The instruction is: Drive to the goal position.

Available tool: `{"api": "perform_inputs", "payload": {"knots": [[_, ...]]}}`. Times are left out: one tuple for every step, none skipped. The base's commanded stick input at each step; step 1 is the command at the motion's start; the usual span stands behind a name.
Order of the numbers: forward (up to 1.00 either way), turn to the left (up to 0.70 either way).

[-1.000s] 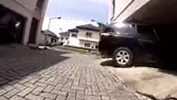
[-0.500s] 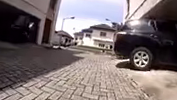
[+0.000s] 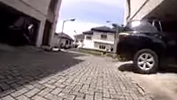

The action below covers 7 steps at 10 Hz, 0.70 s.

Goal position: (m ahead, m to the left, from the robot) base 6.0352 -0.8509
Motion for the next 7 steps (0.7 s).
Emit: {"api": "perform_inputs", "payload": {"knots": [[0.50,0.00],[0.50,0.00],[0.50,0.00],[0.50,0.00],[0.50,0.00],[0.50,0.00],[0.50,0.00]]}}
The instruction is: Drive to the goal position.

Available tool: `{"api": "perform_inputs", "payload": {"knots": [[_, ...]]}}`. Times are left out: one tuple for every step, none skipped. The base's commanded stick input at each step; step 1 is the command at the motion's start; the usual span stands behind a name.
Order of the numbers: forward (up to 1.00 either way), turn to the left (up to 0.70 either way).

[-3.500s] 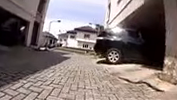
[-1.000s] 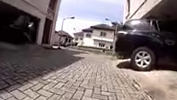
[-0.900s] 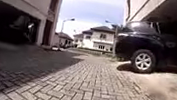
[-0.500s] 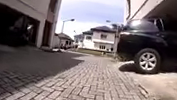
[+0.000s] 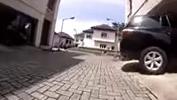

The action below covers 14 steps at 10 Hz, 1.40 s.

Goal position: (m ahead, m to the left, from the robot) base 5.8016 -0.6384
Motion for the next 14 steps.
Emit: {"api": "perform_inputs", "payload": {"knots": [[0.50,0.00],[0.50,0.00],[0.50,0.00],[0.50,0.00],[0.50,0.00],[0.50,0.00],[0.50,0.00],[0.50,0.00],[0.50,0.00],[0.50,0.00],[0.50,0.00],[0.50,0.00],[0.50,0.00],[0.50,0.00]]}}
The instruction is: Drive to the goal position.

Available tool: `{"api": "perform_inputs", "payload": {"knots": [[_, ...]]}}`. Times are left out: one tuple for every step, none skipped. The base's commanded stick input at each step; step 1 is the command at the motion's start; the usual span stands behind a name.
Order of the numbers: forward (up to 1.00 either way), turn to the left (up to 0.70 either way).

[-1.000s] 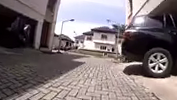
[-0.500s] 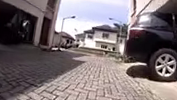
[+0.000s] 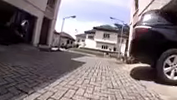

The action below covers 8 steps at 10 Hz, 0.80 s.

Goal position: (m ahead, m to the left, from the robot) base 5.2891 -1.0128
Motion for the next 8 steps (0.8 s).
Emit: {"api": "perform_inputs", "payload": {"knots": [[0.50,0.00],[0.50,0.00],[0.50,0.00],[0.50,0.00],[0.50,0.00],[0.50,0.00],[0.50,0.00],[0.50,0.00]]}}
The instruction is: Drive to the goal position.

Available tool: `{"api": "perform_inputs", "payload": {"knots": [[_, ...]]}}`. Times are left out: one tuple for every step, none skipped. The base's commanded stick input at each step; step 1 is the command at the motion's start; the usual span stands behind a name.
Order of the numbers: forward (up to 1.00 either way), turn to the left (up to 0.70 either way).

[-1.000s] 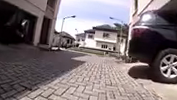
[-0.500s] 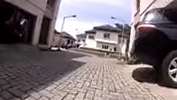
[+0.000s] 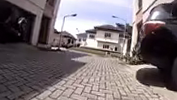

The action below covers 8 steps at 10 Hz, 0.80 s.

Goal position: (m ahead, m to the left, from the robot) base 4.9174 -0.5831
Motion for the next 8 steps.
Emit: {"api": "perform_inputs", "payload": {"knots": [[0.50,-0.50],[0.50,-0.50],[0.50,-0.50],[0.50,-0.50],[0.50,-0.22],[0.50,-0.04],[0.50,0.00],[0.50,0.00]]}}
